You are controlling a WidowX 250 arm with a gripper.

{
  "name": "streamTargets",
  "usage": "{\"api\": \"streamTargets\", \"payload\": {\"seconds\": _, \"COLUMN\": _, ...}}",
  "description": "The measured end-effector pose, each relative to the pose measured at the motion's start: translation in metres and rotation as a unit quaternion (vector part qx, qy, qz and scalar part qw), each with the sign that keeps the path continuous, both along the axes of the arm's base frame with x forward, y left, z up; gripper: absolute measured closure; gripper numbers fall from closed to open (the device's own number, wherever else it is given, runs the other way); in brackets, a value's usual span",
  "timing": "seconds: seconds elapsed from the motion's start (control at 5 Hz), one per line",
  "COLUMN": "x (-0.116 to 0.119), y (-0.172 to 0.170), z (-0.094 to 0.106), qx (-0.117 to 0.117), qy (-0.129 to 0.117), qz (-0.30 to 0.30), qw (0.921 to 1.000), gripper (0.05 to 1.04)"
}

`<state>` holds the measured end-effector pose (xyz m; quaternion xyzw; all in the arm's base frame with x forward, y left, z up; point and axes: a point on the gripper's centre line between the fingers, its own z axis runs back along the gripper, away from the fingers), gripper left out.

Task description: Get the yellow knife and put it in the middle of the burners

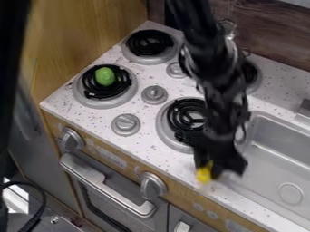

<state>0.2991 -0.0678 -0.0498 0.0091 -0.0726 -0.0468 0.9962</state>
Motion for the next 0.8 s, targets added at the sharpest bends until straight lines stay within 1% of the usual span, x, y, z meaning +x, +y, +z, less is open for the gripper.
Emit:
{"api": "streamTargets", "payload": {"seconds": 0.2, "x": 0.044, "y": 0.029, "z": 0.023, "qx": 0.015, "qy": -0.05, "qz": 0.017, "qw": 0.9985, "gripper": 0.753}}
{"api": "streamTargets", "payload": {"seconds": 0.4, "x": 0.095, "y": 0.064, "z": 0.024, "qx": 0.033, "qy": -0.081, "qz": 0.041, "qw": 0.9953, "gripper": 0.753}}
{"api": "streamTargets", "payload": {"seconds": 0.6, "x": 0.133, "y": 0.112, "z": 0.012, "qx": 0.044, "qy": -0.063, "qz": 0.096, "qw": 0.9924, "gripper": 0.753}}
{"api": "streamTargets", "payload": {"seconds": 0.8, "x": 0.147, "y": 0.153, "z": 0.007, "qx": 0.053, "qy": -0.055, "qz": 0.125, "qw": 0.9893, "gripper": 0.753}}
